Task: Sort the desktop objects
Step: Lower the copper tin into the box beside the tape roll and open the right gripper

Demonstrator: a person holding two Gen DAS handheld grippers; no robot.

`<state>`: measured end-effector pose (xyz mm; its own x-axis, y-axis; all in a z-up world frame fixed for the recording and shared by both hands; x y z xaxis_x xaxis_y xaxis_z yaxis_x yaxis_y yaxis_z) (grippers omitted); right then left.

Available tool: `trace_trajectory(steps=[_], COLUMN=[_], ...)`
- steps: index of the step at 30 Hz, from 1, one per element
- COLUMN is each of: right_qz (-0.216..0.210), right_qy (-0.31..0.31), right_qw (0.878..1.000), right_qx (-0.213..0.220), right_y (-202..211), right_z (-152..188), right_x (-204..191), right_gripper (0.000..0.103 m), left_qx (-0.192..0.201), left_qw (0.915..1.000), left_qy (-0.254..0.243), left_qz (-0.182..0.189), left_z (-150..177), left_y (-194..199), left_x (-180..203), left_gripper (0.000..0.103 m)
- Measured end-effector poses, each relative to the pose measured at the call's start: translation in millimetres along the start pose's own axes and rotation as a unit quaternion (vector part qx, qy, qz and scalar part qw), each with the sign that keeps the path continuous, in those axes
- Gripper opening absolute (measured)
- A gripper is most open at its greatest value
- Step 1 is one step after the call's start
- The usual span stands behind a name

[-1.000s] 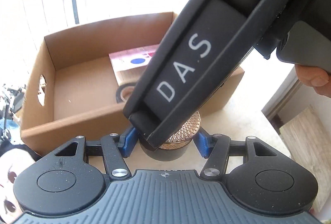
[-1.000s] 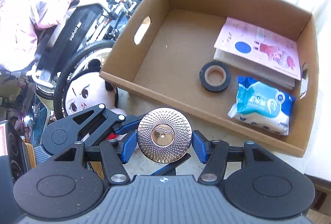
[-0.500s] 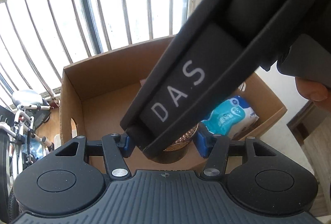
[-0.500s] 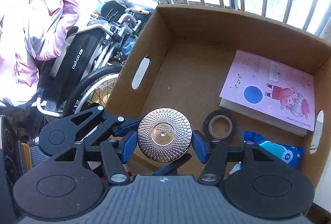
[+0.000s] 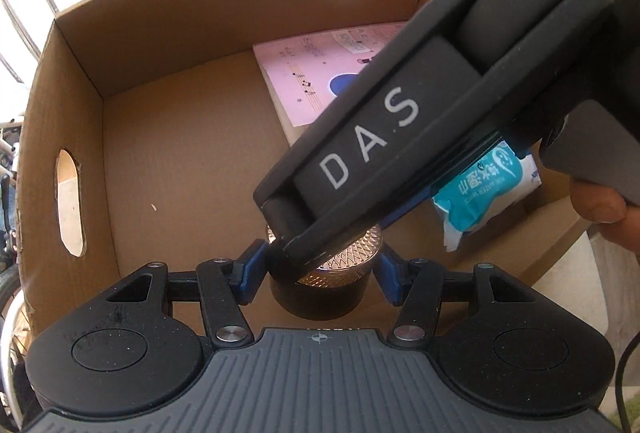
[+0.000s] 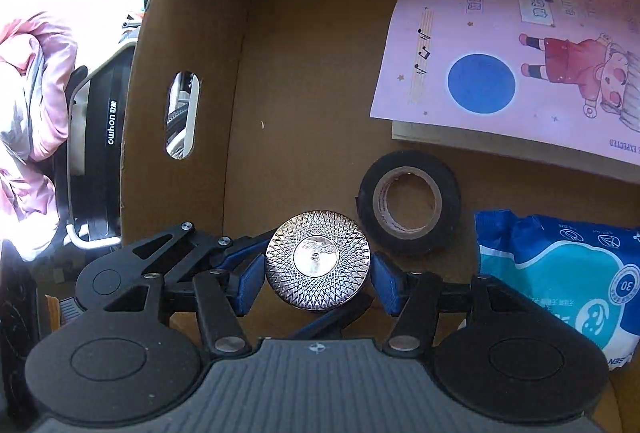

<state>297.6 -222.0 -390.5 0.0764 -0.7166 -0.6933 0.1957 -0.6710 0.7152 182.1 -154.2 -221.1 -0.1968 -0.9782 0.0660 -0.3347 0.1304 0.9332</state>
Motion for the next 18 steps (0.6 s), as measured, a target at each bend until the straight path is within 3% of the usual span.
trace_trajectory(steps=[6, 18], right_qz=[0.016, 0.098], right_qy=[-0.002, 0.064], right_qw=[1.000, 0.993], right_qx=[-0.012, 0.006], right_y=[-9.7, 0.2], right_z=[2.0, 19.6], right_x=[6.6, 0.1], right_gripper=[0.061, 0.061], left_qx=[-0.036, -0.020], left_qw=[0.9973, 0.9945], left_qy=[0.056, 0.087], left_qz=[0.029, 0.056], left_z=[14.4, 32.0], left_y=[-17.6, -10.3], left_x=[0.9, 27.2], left_gripper=[0.057, 0.058])
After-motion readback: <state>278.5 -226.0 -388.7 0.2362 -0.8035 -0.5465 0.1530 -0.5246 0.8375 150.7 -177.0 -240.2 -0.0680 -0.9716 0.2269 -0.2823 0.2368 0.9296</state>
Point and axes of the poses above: each gripper's, at about its wrist camera, not at the fingertips, and y roughly against the way its jaws point, x to its right, z to its underside, the point moved 8 cm from there along -y, roughly the way its jaws point, and after that the axes turned 4 degrees about -z, right-handed, at the moved point
